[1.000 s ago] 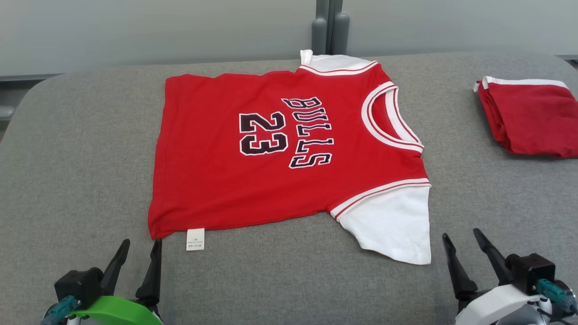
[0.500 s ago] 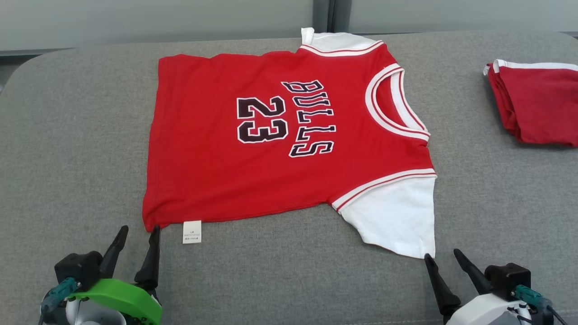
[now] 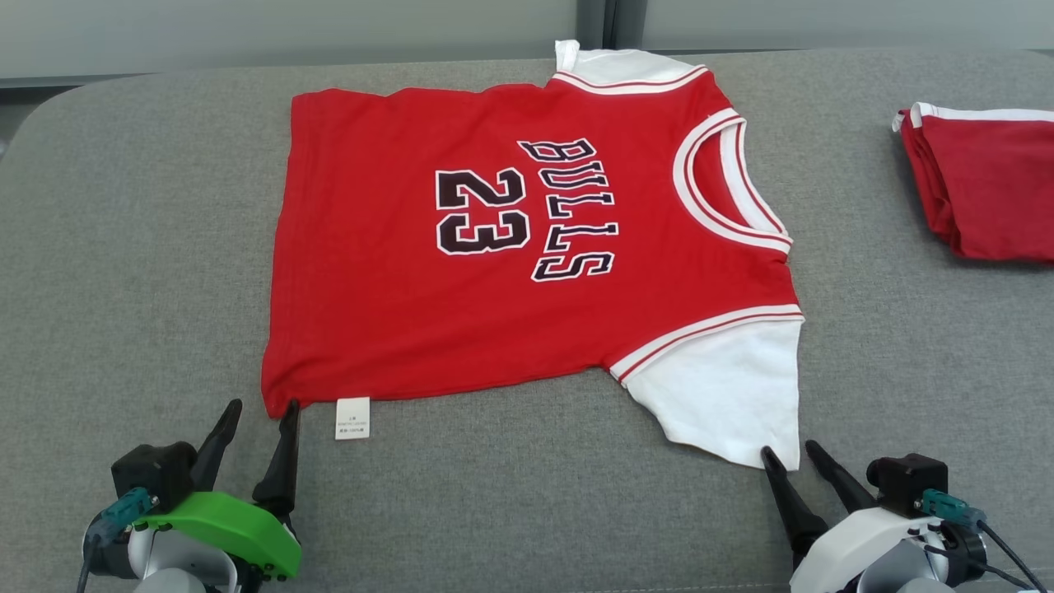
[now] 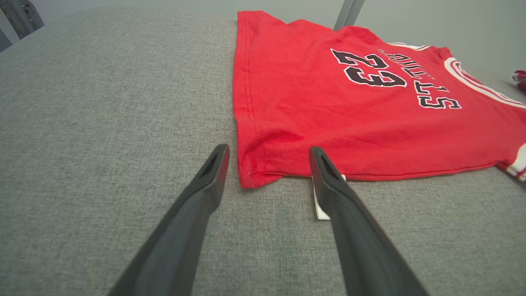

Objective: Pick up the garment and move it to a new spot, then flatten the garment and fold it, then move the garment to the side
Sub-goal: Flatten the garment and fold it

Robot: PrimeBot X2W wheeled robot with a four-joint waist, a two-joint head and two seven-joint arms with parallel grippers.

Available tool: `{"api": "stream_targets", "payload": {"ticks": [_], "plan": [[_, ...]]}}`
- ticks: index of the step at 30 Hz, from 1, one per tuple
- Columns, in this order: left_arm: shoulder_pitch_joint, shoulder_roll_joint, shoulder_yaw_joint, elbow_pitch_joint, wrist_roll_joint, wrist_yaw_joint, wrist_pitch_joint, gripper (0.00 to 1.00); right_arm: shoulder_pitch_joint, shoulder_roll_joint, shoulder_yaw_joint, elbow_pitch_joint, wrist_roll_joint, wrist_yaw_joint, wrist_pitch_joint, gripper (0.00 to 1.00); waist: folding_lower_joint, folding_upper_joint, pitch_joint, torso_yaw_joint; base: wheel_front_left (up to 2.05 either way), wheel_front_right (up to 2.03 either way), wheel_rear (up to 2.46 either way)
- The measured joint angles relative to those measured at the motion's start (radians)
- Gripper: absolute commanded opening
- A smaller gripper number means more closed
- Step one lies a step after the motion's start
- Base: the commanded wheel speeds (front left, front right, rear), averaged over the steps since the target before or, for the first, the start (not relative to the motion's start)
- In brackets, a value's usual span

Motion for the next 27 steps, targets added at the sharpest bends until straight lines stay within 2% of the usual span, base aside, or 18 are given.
{"api": "stream_targets", "payload": {"ticks": [3, 4, 5, 6, 7, 22, 23, 24, 25, 27], "plan": [[-0.003, 0.0, 0.0, 0.012, 0.0, 0.0, 0.0, 1.0, -0.009, 0.016, 0.008, 0.016, 0.007, 0.007, 0.004, 0.34, 0.0, 0.0, 0.004, 0.0, 0.0, 0.0, 0.0], [-0.008, 0.001, -0.001, 0.021, 0.0, 0.0, 0.0, 1.0, -0.012, 0.019, 0.008, 0.022, 0.012, 0.009, 0.004, 0.21, 0.0, 0.0, 0.005, 0.0, 0.0, 0.0, 0.0], [-0.012, 0.001, -0.001, 0.027, 0.0, 0.0, 0.0, 1.0, -0.012, 0.02, 0.009, 0.028, 0.015, 0.013, 0.005, 0.21, 0.0, 0.0, 0.006, 0.0, 0.0, 0.0, 0.0], [-0.015, 0.001, -0.002, 0.031, 0.0, 0.0, 0.0, 1.0, -0.013, 0.02, 0.011, 0.032, 0.016, 0.016, 0.005, 0.06, 0.0, 0.0, 0.007, 0.0, 0.0, 0.0, 0.0], [-0.018, 0.001, -0.004, 0.038, 0.0, 0.0, 0.0, 1.0, -0.014, 0.02, 0.012, 0.036, 0.018, 0.022, 0.005, 0.0, 0.0, 0.0, 0.008, -0.001, 0.0, 0.0, 0.0], [-0.076, 0.005, -0.003, 0.131, -0.056, 0.0, 0.028, 0.98, -0.075, 0.024, 0.026, 0.07, 0.021, 0.044, 0.007, 0.0, 0.0, 0.0, 0.035, -0.038, 0.0, 0.0, 0.0], [-0.079, 0.004, -0.005, 0.137, -0.057, 0.0, 0.033, 0.78, -0.078, 0.024, 0.026, 0.073, 0.021, 0.044, 0.002, 0.0, 0.0, 0.0, 0.037, -0.04, 0.0, 0.0, 0.0], [-0.083, 0.004, -0.012, 0.144, -0.057, 0.0, 0.04, 0.26, -0.079, 0.024, 0.025, 0.076, 0.021, 0.048, 0.001, 0.0, 0.0, 0.0, 0.038, -0.042, 0.0, 0.0, 0.0], [-0.087, 0.003, -0.02, 0.148, -0.06, 0.0, 0.045, 0.0, -0.081, 0.024, 0.024, 0.079, 0.021, 0.048, -0.002, 0.0, 0.0, 0.0, 0.039, -0.043, 0.0, 0.0, 0.0], [-0.091, 0.001, -0.04, 0.15, -0.066, 0.0, 0.048, 0.0, -0.084, 0.025, 0.024, 0.084, 0.021, 0.048, -0.006, 0.0, 0.0, 0.0, 0.04, -0.045, 0.0, 0.0, 0.0]]}}
